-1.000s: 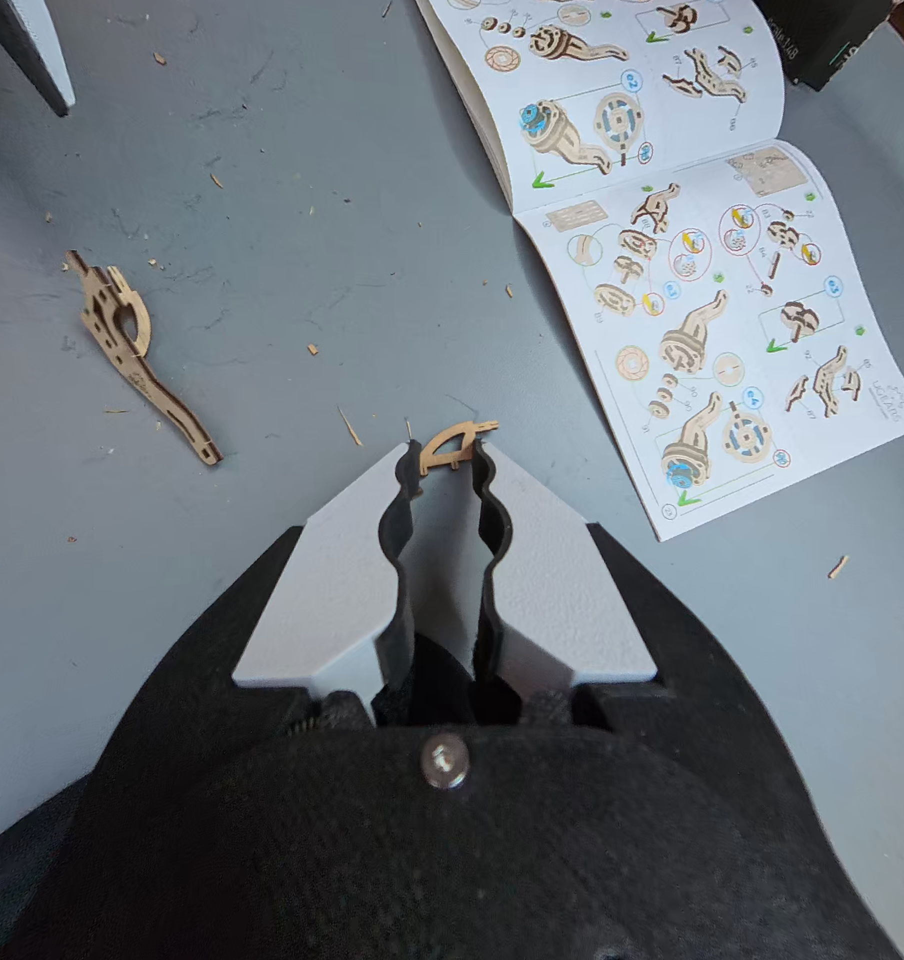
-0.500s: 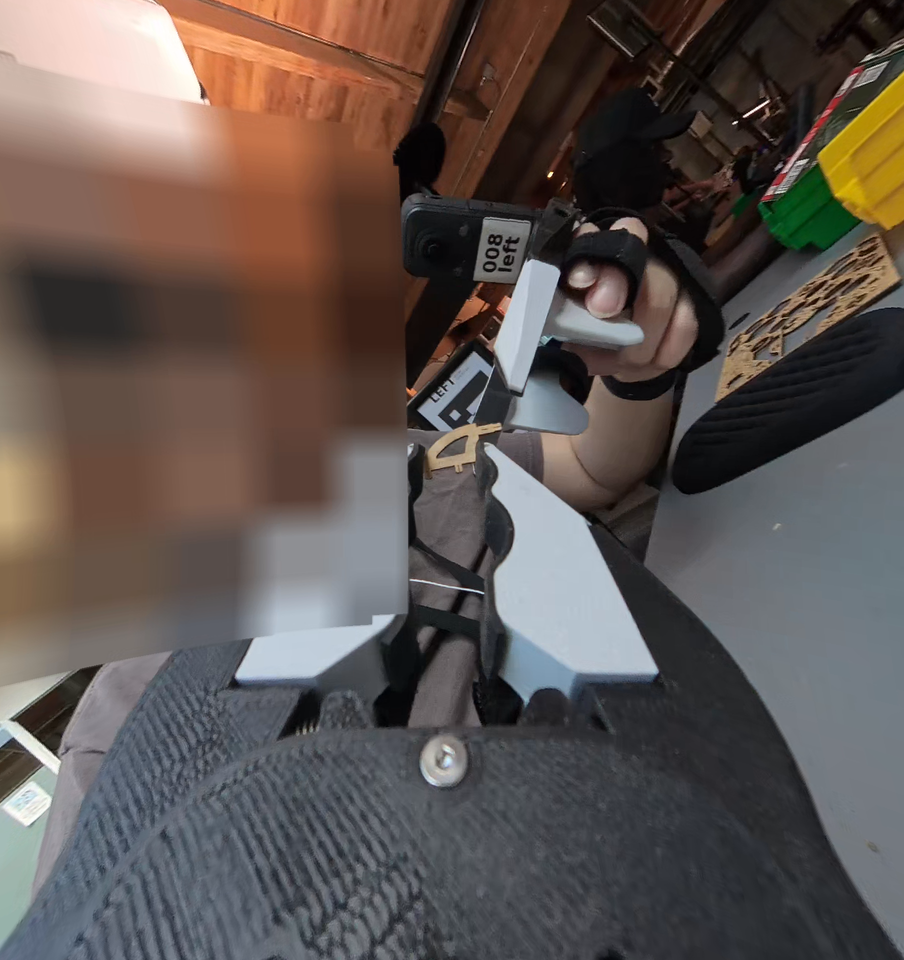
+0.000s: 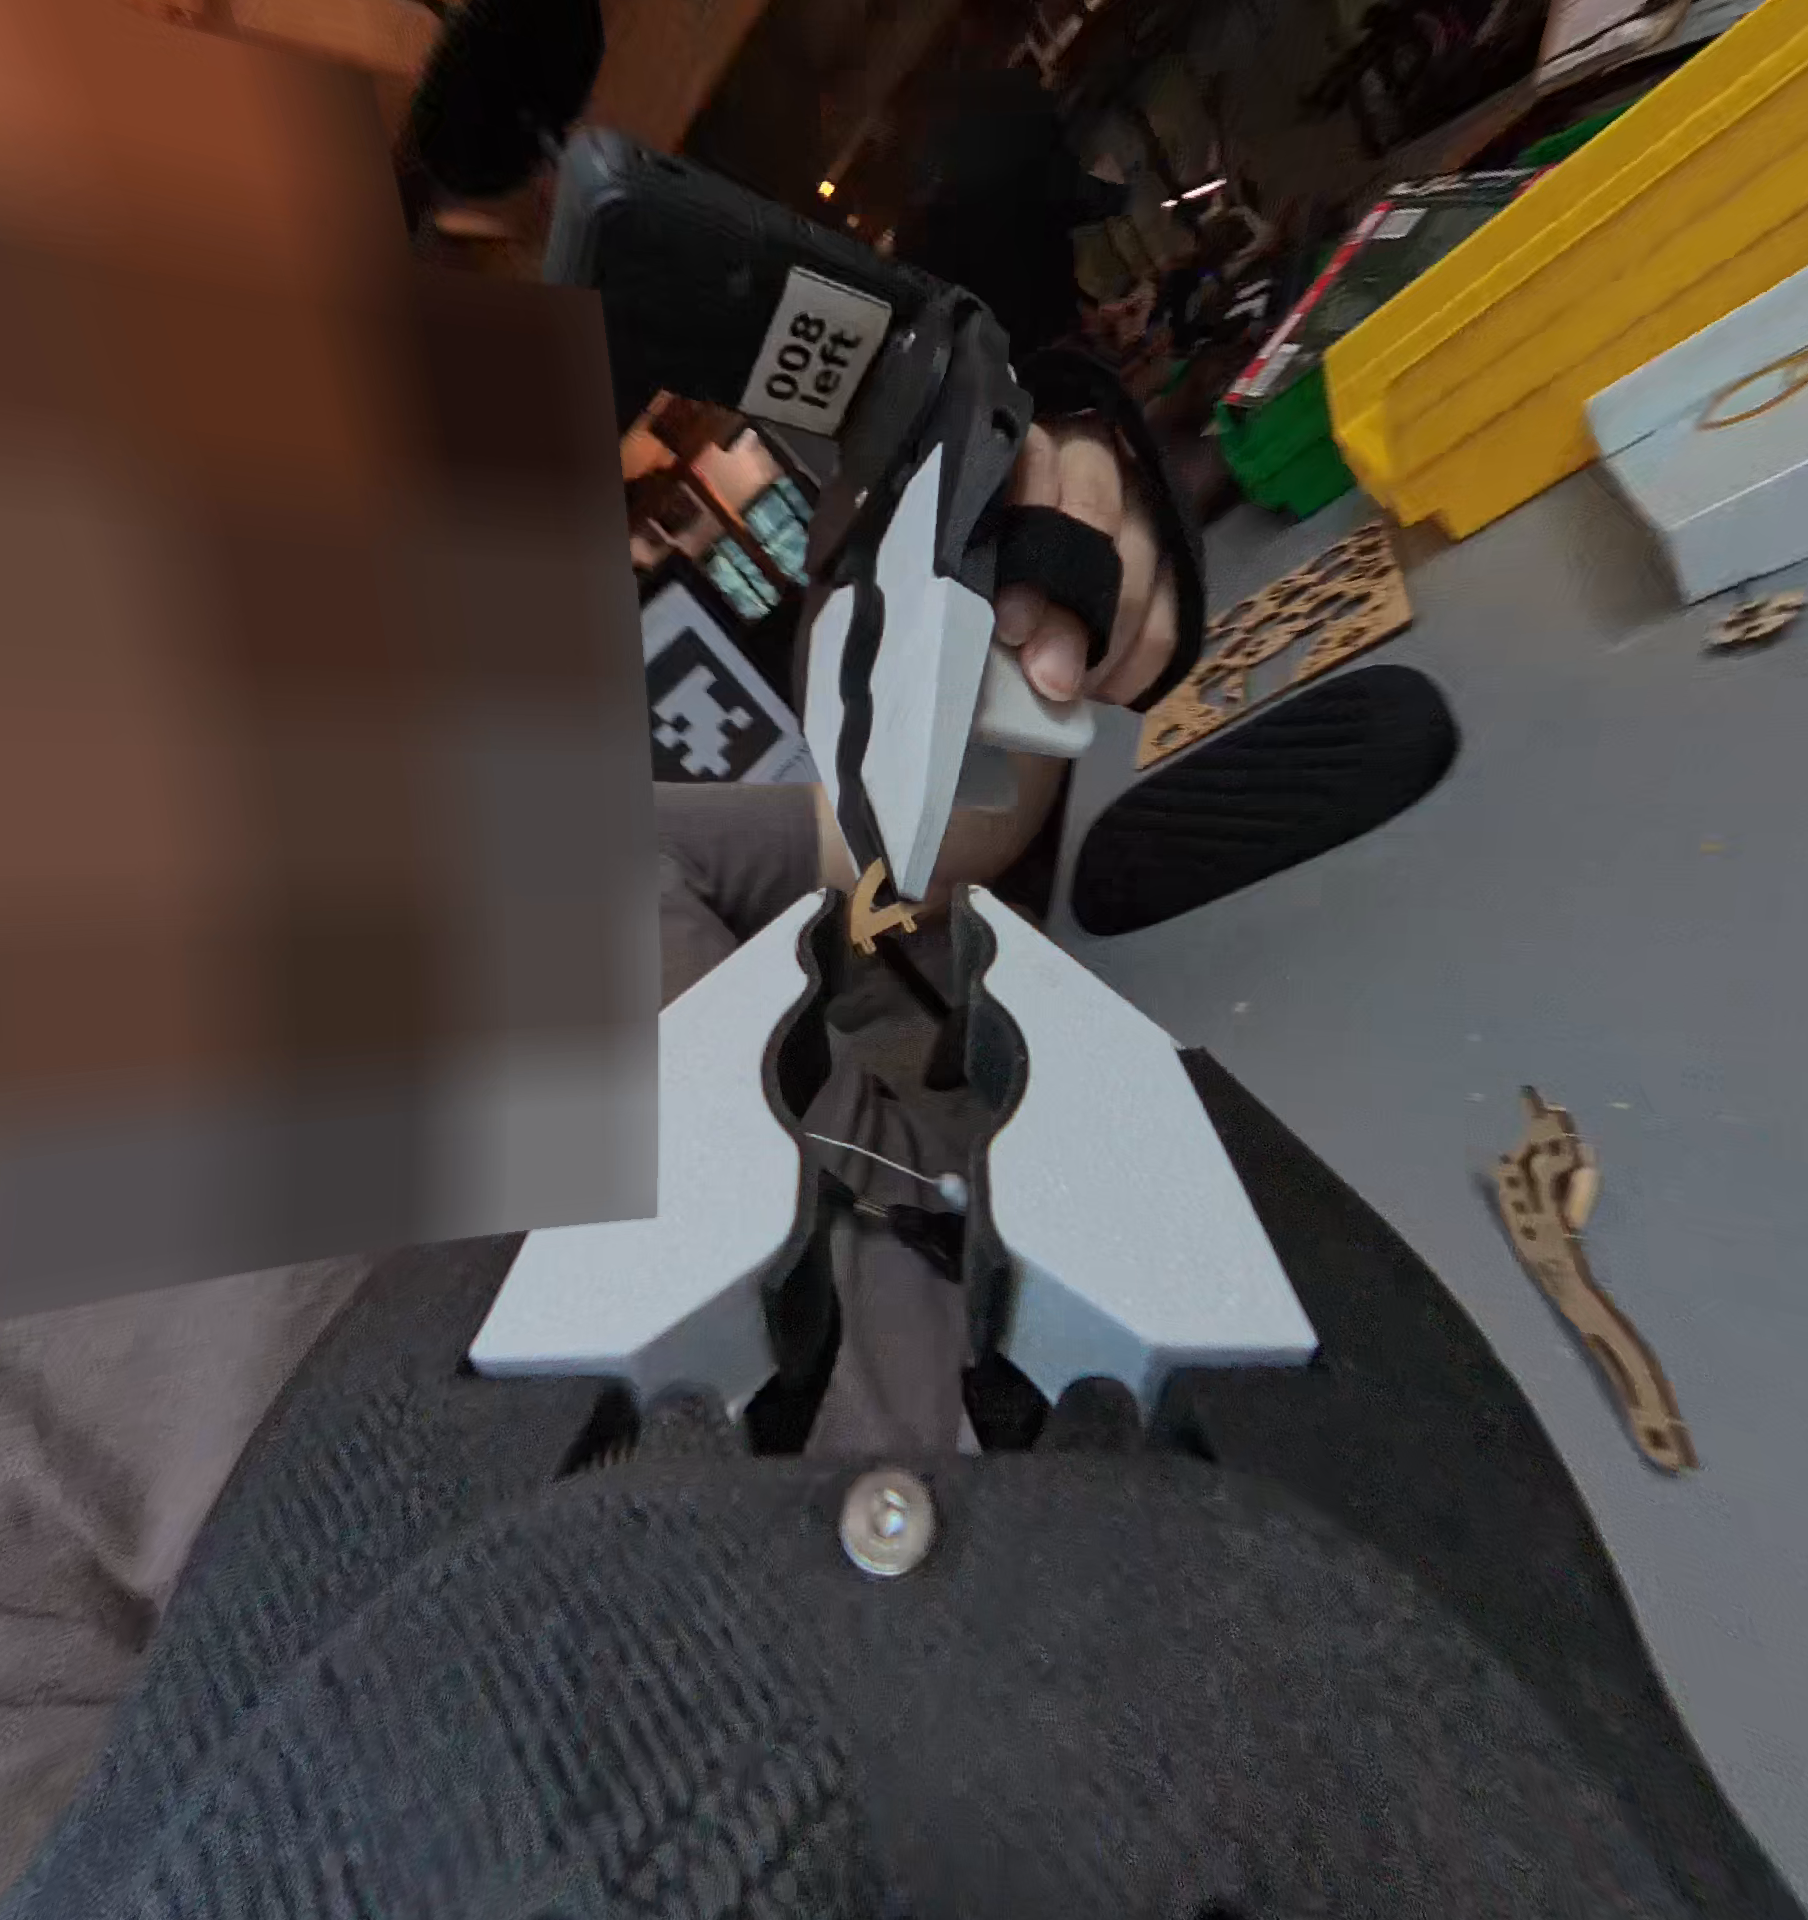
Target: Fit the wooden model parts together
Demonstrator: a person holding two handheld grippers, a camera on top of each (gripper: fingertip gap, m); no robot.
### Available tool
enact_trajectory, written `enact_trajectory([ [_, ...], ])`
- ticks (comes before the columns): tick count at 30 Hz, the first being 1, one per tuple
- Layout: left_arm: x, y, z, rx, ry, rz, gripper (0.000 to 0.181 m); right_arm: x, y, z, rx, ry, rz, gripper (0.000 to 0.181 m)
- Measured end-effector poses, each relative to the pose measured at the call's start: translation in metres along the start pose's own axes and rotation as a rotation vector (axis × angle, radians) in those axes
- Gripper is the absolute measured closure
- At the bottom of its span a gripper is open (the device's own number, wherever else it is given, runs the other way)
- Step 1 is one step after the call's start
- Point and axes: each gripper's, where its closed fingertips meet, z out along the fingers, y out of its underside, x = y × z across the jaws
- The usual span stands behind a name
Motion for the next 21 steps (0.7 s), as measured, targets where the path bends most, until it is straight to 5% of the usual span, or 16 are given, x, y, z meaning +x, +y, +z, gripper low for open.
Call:
enact_trajectory([
  [1, -0.003, 0.010, -0.002, -0.088, 0.006, -0.048, 0.180, 0.008, -0.004, -0.004, -0.054, 0.161, -0.165, 0.156],
  [4, -0.009, 0.035, -0.009, -0.298, 0.019, -0.183, 0.180, 0.009, -0.016, -0.001, -0.213, 0.427, -0.459, 0.157],
  [10, -0.013, 0.050, -0.012, -0.459, 0.010, -0.227, 0.180, 0.041, 0.009, 0.010, -0.542, 0.596, -0.451, 0.161],
  [19, -0.016, 0.056, -0.011, -0.492, 0.008, -0.242, 0.179, 0.053, 0.020, 0.019, -0.622, 0.588, -0.455, 0.180],
  [21, -0.023, 0.058, -0.018, -0.455, -0.040, -0.253, 0.160, 0.055, 0.012, 0.016, -0.525, 0.589, -0.419, 0.180],
])
